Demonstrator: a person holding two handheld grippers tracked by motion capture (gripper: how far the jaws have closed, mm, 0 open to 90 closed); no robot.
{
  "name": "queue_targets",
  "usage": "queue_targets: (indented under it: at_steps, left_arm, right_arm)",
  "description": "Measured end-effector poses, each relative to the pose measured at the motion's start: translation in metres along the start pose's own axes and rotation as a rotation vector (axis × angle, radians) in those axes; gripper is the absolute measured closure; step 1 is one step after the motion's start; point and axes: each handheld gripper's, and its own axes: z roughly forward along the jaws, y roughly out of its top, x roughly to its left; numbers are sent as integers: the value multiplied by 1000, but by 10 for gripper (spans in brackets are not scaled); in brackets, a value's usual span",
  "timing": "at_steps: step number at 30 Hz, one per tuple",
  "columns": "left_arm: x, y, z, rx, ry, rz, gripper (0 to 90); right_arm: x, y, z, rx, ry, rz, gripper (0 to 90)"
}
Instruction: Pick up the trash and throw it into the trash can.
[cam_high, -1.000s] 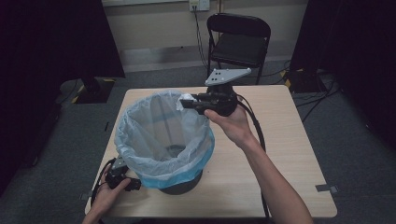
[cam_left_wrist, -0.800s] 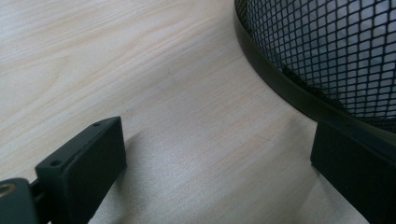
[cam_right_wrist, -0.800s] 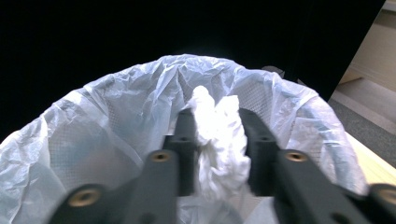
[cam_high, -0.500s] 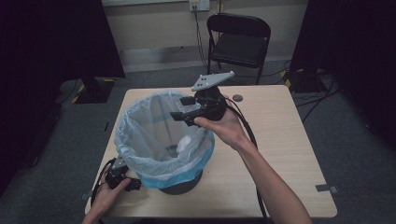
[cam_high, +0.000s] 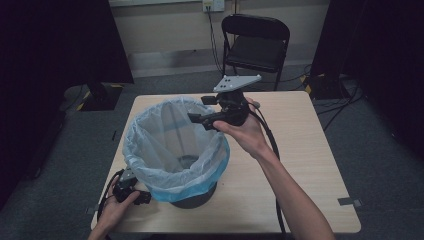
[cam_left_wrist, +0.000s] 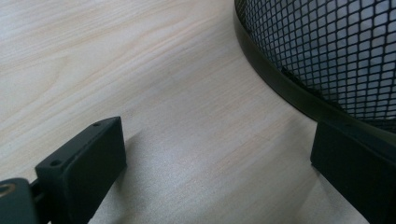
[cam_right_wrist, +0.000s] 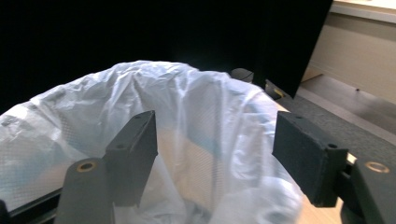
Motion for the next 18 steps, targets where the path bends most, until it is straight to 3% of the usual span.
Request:
queue_targets:
  at_steps: [18]
  left_arm:
    - [0,0,0,0,0,0,26]
  right_arm:
    - [-31,-20,-44,-17,-201,43,211]
